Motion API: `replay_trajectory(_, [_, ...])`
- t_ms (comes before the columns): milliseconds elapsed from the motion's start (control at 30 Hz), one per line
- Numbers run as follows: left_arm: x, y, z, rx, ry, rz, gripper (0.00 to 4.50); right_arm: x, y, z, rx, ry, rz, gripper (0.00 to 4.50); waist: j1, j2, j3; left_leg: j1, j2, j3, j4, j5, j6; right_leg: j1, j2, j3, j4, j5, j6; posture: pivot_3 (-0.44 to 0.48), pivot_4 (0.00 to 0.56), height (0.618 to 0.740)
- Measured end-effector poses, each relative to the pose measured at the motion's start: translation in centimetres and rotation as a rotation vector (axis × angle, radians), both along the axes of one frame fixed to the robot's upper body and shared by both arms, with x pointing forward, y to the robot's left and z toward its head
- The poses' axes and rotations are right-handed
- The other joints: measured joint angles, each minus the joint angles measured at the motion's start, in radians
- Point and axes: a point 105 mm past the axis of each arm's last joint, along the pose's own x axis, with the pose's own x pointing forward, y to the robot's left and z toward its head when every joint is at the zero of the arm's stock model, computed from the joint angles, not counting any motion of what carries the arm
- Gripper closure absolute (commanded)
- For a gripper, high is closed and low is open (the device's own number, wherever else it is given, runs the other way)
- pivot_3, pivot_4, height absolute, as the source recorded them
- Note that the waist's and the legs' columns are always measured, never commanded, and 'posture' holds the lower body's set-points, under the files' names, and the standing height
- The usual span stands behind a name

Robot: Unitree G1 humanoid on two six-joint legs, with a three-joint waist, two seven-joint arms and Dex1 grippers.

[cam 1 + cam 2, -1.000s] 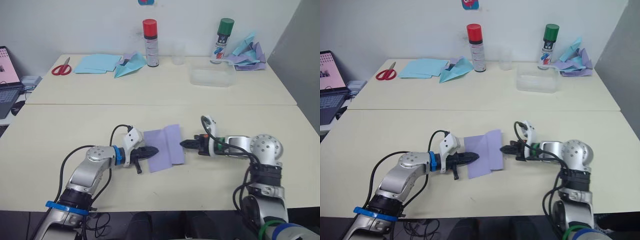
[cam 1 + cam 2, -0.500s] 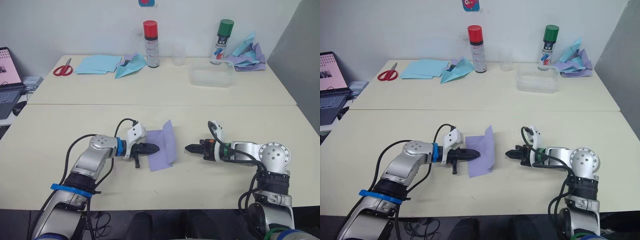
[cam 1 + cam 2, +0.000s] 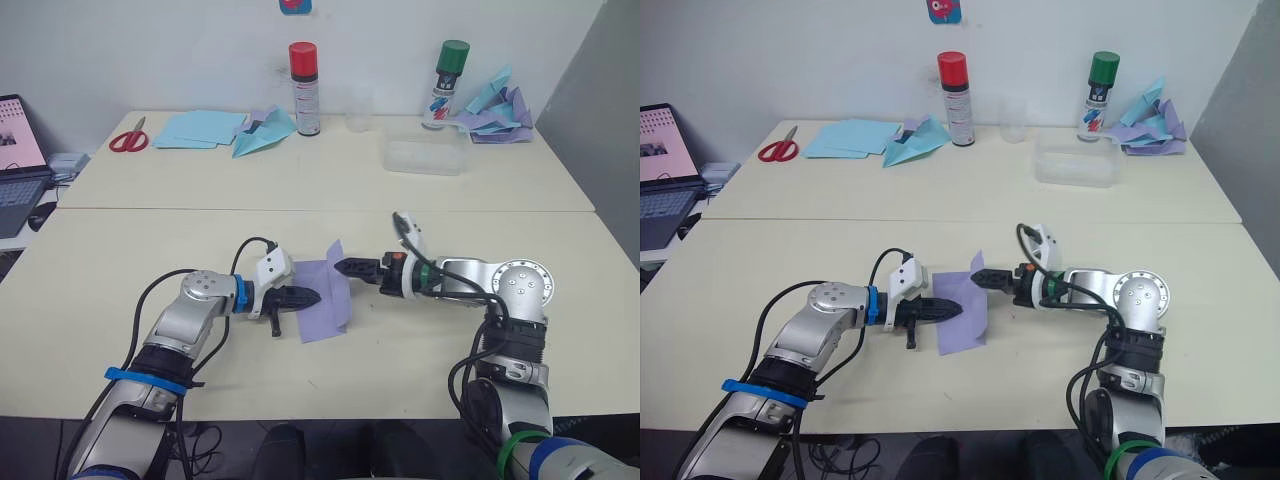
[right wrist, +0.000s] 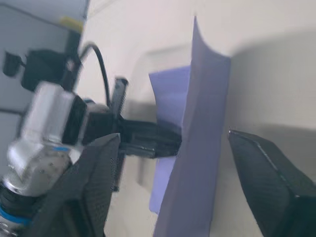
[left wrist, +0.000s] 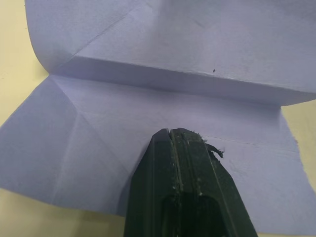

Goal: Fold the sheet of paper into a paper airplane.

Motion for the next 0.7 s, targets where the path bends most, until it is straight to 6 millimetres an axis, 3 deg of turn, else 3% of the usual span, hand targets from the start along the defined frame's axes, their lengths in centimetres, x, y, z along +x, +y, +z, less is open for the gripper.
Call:
replay_trajectory(233, [-0.2, -0.2, -0.1, -0.004, 0.001, 0.012, 4.5, -0.1, 0.4, -1.4, -0.073, -0.003, 0.015, 0.88, 0.0, 0.0, 0.0, 0.0, 0.0, 0.0, 0.0, 0.0, 0.0, 0.0, 0.0, 0.0, 0.0, 0.0, 0.0, 0.0, 0.15, 0.74])
replay_trajectory(267, [-0.2, -0.2, -0.1, -0.005, -0.001, 0.013, 4.5, 0.0, 0.4, -1.4, -0.076, -0.007, 0.013, 1.04, 0.0, 0.0, 0.0, 0.0, 0.0, 0.0, 0.0, 0.0, 0.0, 0.0, 0.0, 0.0, 0.0, 0.0, 0.0, 0.0, 0.15, 0.74])
replay_trajectory(400, [-0.2, -0.3, -0.1, -0.004, -0.002, 0.02, 4.5, 0.1, 0.3, -1.4, -0.076, -0.013, 0.007, 2.08, 0.0, 0.0, 0.0, 0.0, 0.0, 0.0, 0.0, 0.0, 0.0, 0.0, 0.0, 0.0, 0.0, 0.0, 0.0, 0.0, 0.15, 0.74])
replay_trajectory(600, [-0.2, -0.2, -0.2, -0.004, -0.007, 0.019, 4.5, 0.5, 0.2, -1.3, -0.045, -0.008, -0.026, 4.36, 0.0, 0.0, 0.0, 0.0, 0.0, 0.0, 0.0, 0.0, 0.0, 0.0, 0.0, 0.0, 0.0, 0.0, 0.0, 0.0, 0.15, 0.74])
replay_trajectory(700, [-0.2, -0.3, -0.2, -0.004, -0.007, 0.019, 4.5, 0.5, 0.0, -1.4, -0.034, 0.005, -0.04, 4.44, 0.001, 0.0, 0.0, 0.0, 0.0, 0.0, 0.0, 0.0, 0.0, 0.0, 0.0, 0.0, 0.0, 0.0, 0.0, 0.0, 0.15, 0.74])
